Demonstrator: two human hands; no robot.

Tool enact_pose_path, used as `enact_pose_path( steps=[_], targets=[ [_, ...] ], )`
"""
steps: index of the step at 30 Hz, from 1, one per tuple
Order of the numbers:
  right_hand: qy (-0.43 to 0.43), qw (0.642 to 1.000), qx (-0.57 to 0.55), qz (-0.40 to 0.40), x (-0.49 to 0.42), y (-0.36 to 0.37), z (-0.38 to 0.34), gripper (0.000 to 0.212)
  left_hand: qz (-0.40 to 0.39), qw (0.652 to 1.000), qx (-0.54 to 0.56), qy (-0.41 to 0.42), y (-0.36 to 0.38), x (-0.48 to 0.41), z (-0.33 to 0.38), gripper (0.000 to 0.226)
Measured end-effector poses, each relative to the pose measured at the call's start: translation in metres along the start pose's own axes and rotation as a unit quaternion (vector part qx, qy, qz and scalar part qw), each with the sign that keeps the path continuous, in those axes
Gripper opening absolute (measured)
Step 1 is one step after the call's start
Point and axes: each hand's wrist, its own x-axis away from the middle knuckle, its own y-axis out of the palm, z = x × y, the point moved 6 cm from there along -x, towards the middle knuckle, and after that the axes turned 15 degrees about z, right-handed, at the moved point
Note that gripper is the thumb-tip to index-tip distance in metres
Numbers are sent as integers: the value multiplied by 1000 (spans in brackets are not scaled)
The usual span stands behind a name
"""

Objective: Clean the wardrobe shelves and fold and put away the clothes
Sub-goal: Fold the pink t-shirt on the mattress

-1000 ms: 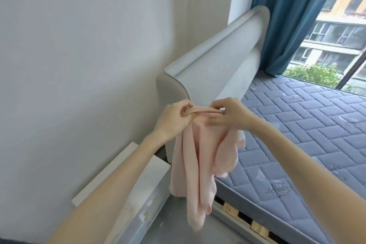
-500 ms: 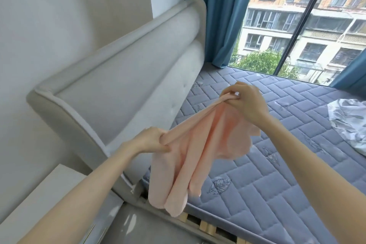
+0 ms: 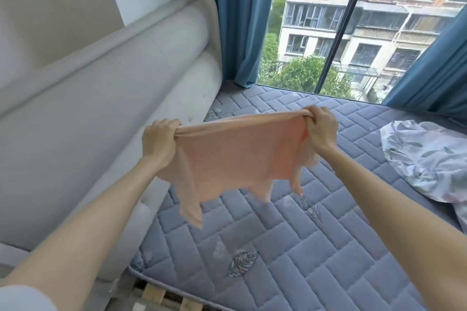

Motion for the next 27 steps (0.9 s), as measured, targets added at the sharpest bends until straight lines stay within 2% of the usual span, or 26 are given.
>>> enact_pose_path(
  steps=[2,6,9,12,15,18,20,23,27],
  targets=[
    [-24,999,11,29,5,-9,11,29,38,999,17,6,-2,-2,10,29],
    [-54,998,31,6,53,-16,48,35,-8,999,2,42,25,49,10,28],
    [-82,992,89,-39,106,-6,82,30,-78,995,-16,56,57,108,-2,32],
    [-87,979,152,-105,168,13,120,15,-141,987,-42,56,81,172,-12,45],
    [-50,961,195,-191,239,33,161,25,-200,975,-69,65,98,236,-19,52],
    [-29,929,244,-277,313,49,191,42,-278,955,-82,61,124,303,-41,59],
    [-22,912,250,-326,358,60,207,42,-332,935,-103,66,142,349,-59,63],
    [22,899,227,-374,414,71,227,26,-415,897,-126,85,164,412,-75,52],
    [47,878,214,-426,473,80,245,44,-483,863,-135,59,180,472,-83,44]
  ],
)
